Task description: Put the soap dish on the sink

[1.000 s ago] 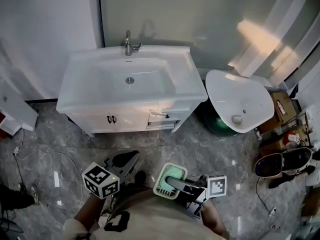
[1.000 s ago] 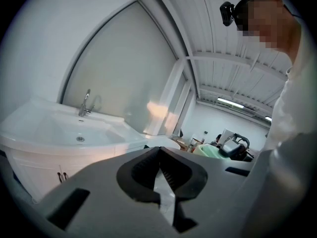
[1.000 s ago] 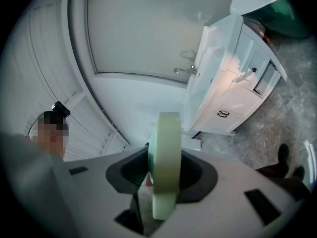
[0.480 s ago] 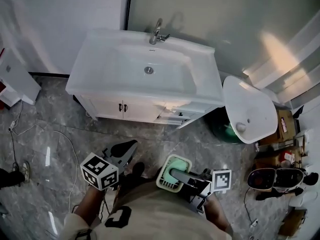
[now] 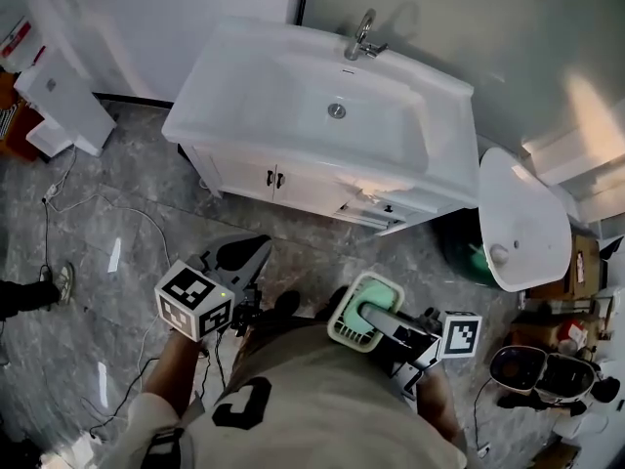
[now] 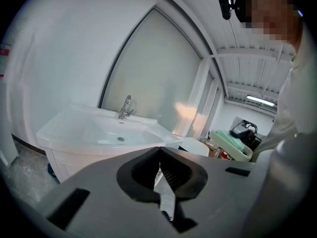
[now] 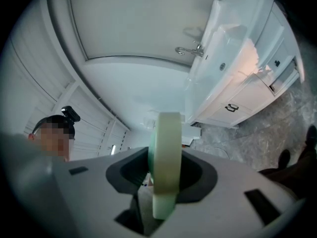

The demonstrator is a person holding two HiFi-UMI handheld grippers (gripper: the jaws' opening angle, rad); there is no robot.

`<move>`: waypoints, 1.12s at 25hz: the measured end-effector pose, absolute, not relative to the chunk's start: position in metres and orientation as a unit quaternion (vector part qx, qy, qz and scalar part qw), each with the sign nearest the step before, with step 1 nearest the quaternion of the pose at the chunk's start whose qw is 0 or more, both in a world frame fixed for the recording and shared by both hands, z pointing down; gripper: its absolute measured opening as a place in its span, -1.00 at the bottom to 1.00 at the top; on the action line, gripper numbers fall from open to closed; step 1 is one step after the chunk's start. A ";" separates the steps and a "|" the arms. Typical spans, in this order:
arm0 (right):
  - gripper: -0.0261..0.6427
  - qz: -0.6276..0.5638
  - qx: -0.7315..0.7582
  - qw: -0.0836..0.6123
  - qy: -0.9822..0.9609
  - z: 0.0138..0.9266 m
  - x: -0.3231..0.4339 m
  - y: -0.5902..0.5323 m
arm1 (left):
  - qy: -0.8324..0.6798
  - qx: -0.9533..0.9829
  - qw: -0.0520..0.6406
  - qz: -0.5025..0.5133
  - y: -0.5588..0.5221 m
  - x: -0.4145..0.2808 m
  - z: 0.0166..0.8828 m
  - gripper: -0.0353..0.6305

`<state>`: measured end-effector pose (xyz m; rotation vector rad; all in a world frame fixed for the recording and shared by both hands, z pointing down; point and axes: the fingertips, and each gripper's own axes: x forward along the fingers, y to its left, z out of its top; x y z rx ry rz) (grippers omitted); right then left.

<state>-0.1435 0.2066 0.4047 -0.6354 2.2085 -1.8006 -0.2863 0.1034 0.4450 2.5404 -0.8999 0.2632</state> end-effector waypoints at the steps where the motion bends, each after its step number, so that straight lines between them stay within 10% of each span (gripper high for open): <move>1: -0.48 -0.614 -0.213 0.113 0.752 0.405 -0.141 0.205 | -0.331 0.914 0.211 0.102 0.101 -0.284 0.445 -0.83; 28: -0.48 -0.597 -0.196 0.206 0.750 0.402 0.070 0.175 | -0.191 0.953 0.162 0.172 0.106 0.033 0.424 -0.83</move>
